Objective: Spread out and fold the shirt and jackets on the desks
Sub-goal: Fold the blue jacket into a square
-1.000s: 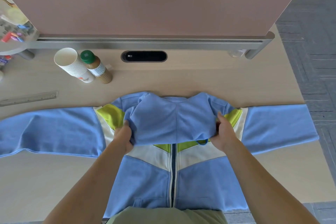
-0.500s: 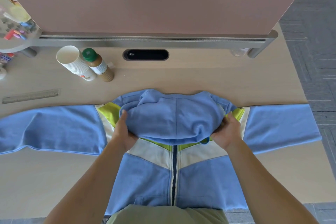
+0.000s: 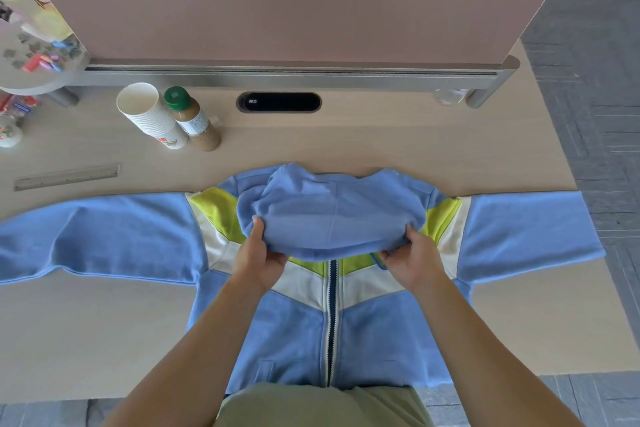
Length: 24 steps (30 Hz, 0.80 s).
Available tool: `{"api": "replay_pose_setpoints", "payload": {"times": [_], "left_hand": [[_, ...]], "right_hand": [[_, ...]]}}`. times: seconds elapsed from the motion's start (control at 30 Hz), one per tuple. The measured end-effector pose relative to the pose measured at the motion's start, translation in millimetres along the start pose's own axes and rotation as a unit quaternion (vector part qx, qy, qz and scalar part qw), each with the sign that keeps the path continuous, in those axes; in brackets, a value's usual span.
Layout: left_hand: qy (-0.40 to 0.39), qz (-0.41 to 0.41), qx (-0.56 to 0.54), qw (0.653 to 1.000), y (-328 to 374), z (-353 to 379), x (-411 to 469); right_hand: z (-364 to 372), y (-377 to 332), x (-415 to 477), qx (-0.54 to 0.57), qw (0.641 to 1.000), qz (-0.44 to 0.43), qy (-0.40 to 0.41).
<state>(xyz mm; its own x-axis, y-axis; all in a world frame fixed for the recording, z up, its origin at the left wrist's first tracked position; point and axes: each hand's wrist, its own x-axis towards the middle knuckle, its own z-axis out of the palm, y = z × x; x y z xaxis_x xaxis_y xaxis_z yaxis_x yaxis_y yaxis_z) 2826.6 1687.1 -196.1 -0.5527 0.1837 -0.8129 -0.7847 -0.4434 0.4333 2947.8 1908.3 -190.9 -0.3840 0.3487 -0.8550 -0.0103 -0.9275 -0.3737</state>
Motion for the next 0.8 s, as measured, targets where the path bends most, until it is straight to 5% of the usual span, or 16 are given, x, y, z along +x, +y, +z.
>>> {"api": "replay_pose_setpoints", "payload": {"times": [0.1,0.33,0.63,0.73,0.8], "left_hand": [[-0.040,-0.006,0.029,0.999,-6.0,6.0,-13.0],[-0.169,-0.117,0.102,0.973,-19.1,-16.2,-37.7],[-0.055,-0.093,0.064,0.992,-41.4,-35.5,-20.3],[-0.025,-0.077,0.182,0.980,-47.3,-42.9,-22.3],[0.014,-0.034,0.347,0.937,-43.2,-47.3,-21.9]], "right_hand": [[-0.1,4.6,-9.5,0.046,0.998,0.013,-0.030],[-11.6,19.2,-28.8,-0.039,0.998,0.010,-0.040],[-35.6,16.8,-12.4,0.023,0.998,0.004,0.063],[-47.8,19.3,-5.2,-0.050,0.991,-0.008,0.121],[-58.0,17.9,-3.4,-0.129,0.978,-0.031,0.160]]}}
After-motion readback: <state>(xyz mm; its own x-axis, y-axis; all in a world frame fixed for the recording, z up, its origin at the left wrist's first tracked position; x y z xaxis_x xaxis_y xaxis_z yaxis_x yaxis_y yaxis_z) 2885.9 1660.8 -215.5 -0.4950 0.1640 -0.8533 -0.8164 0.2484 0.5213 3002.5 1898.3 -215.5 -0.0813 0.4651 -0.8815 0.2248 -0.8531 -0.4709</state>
